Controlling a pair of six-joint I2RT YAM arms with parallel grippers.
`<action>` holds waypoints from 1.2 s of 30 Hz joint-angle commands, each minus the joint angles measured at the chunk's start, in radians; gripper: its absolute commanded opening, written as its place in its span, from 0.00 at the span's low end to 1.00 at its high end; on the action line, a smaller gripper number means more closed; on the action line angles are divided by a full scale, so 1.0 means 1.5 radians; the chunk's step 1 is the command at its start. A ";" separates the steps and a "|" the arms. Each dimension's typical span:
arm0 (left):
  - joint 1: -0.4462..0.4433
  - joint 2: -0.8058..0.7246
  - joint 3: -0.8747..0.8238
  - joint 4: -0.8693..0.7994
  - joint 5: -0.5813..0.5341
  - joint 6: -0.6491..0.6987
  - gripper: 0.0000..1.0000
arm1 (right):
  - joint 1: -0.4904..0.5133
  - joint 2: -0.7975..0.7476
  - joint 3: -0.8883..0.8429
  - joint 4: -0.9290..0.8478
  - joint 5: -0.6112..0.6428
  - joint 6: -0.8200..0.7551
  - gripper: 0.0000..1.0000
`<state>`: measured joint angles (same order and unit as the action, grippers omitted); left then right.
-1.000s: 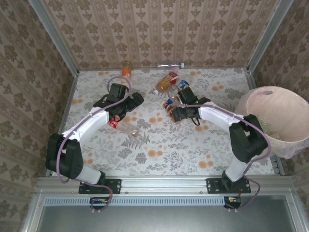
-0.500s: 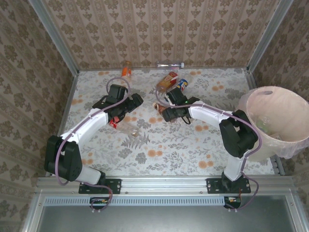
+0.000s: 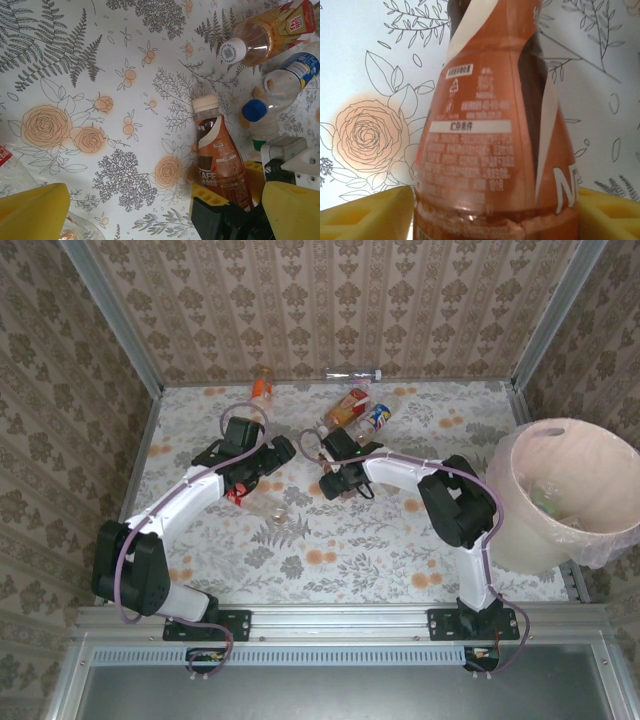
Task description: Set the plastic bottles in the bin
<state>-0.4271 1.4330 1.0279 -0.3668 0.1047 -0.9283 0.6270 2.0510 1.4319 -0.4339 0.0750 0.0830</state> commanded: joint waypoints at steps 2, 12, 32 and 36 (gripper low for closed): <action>0.006 -0.021 -0.008 -0.006 -0.008 -0.009 1.00 | 0.007 -0.017 -0.021 0.014 0.032 -0.004 0.64; 0.008 -0.021 -0.010 -0.003 -0.007 -0.010 1.00 | 0.008 -0.245 -0.191 0.098 0.059 -0.004 0.50; 0.002 -0.014 -0.008 0.007 0.001 -0.016 1.00 | -0.070 -0.711 -0.232 0.013 0.145 0.000 0.45; 0.001 -0.013 -0.007 0.007 0.001 -0.016 1.00 | -0.112 -0.754 -0.188 -0.050 0.181 0.014 0.45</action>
<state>-0.4240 1.4311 1.0203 -0.3584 0.1081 -0.9428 0.4896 0.9653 1.0878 -0.4271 0.2798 0.0834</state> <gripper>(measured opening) 0.999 0.544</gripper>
